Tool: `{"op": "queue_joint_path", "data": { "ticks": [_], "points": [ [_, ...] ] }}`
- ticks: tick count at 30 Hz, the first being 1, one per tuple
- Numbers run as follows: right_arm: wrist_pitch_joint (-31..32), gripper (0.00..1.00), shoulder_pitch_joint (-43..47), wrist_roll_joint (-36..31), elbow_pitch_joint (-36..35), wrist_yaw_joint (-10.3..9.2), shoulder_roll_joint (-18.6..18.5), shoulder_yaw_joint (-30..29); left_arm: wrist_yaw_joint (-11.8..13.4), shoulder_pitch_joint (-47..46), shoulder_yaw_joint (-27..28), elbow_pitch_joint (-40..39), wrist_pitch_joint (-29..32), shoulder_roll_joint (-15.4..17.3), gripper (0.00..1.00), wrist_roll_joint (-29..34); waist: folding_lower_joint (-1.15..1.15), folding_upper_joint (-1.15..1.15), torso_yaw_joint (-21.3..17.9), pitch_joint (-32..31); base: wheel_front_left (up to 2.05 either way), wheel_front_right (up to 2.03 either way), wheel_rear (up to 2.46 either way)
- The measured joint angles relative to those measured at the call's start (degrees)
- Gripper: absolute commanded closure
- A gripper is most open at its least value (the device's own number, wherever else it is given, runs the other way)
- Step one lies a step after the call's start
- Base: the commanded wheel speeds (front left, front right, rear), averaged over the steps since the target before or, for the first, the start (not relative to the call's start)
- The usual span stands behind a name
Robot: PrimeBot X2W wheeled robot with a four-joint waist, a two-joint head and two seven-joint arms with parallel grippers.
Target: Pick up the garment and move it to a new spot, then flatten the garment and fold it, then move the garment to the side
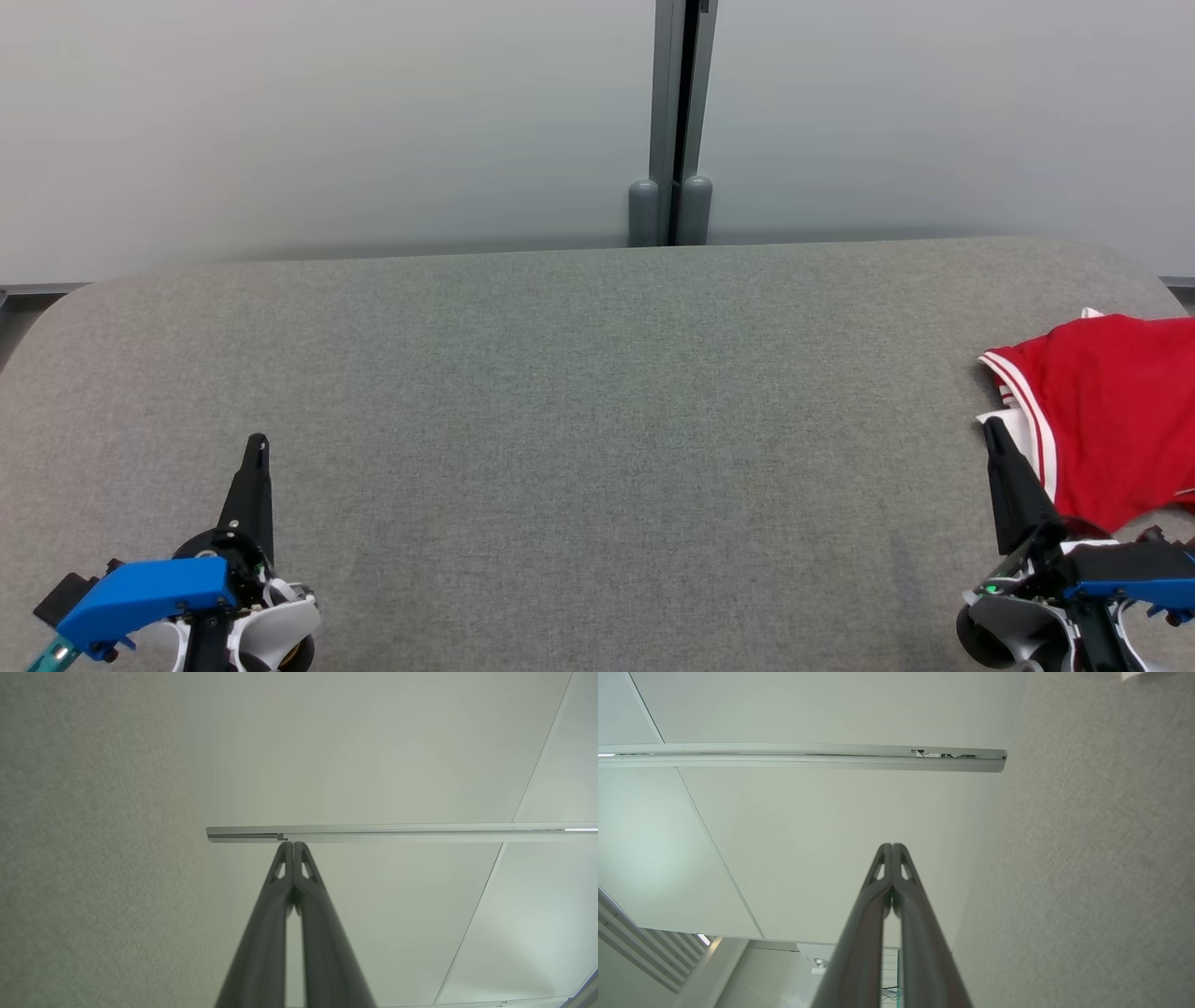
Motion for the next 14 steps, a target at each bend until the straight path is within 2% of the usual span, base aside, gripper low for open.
{"op": "queue_joint_path", "data": {
  "ticks": [14],
  "points": [
    [0.0,1.00,0.0,0.0,0.0,0.00,0.0,0.0,0.0,0.0,0.0,0.0,0.0,0.0,1.00,0.0,0.00,0.00,0.0,0.0,0.00,0.00,0.00]
  ]
}}
